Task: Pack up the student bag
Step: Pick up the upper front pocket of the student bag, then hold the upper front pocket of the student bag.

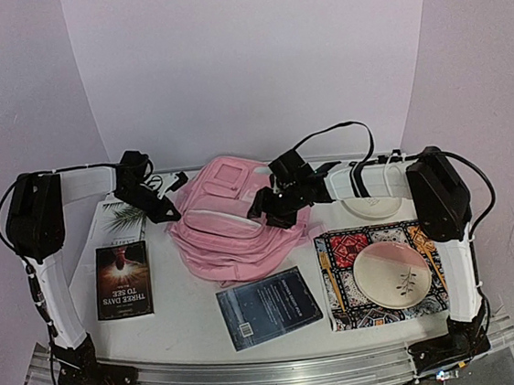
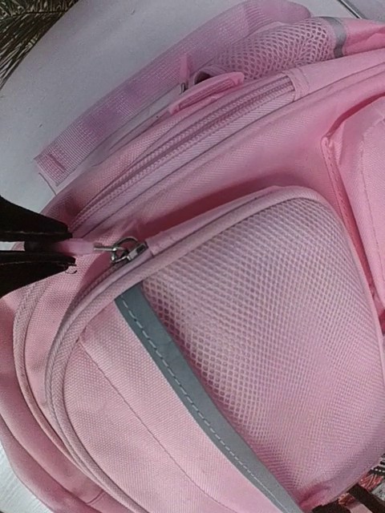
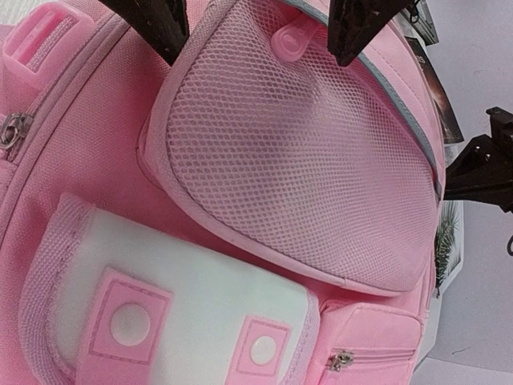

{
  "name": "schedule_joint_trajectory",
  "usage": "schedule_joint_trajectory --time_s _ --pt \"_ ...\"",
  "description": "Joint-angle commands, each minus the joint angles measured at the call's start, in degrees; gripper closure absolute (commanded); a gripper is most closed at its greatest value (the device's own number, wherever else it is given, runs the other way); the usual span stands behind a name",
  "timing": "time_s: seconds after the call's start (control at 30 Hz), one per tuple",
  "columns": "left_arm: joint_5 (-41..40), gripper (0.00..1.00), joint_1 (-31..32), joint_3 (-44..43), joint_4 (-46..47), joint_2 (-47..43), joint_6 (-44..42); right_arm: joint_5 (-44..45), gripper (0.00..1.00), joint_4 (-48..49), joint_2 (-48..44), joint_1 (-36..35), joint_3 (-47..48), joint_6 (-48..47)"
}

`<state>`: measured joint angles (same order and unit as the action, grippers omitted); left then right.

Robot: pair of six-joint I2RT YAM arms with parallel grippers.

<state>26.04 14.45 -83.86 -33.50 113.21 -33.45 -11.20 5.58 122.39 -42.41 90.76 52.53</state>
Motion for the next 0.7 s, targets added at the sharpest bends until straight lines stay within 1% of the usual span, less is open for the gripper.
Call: schedule_joint_trajectory --time_s 0.0,0.17,0.3,0.37,0.43,0.5,0.57,0.63,0.67 --pt "-2.0 1.0 1.2 1.5 1.2 -4.2 -0.8 0.9 0.42 1.1 0.2 -0.1 0.7 2.0" --pt "-4.0 1.0 2.3 3.2 1.2 -6.7 1.1 1.7 0.44 1.1 0.2 -0.1 0.2 3.3" --pt "-6.4 1.0 4.5 4.7 1.1 -9.5 6.9 2.0 0.47 1.2 0.7 -0.1 0.3 4.6" --pt "-6.4 1.0 5.1 5.9 1.0 -11.0 10.6 2.3 0.51 1.2 0.9 -0.1 0.2 5.2" --pt "-6.0 1.0 5.5 7.8 1.0 -12.6 13.8 2.5 0.58 1.7 1.0 -0.1 -0.1 5.8" --pt "-6.5 1.0 5.8 9.3 1.0 -13.9 16.2 2.4 0.69 2.8 1.0 -0.1 -0.7 6.7" --pt "-7.7 1.0 6.0 10.2 1.0 -14.9 18.1 2.1 0.84 4.3 0.9 -0.1 -1.5 7.7" --pt "-8.8 1.0 5.9 10.5 1.0 -15.4 20.0 2.1 1.0 6.7 0.4 -0.1 -3.0 9.3" --pt "-9.6 1.0 5.9 10.6 1.0 -15.6 20.9 2.4 1.0 7.9 0.0 -0.2 -4.3 10.2"
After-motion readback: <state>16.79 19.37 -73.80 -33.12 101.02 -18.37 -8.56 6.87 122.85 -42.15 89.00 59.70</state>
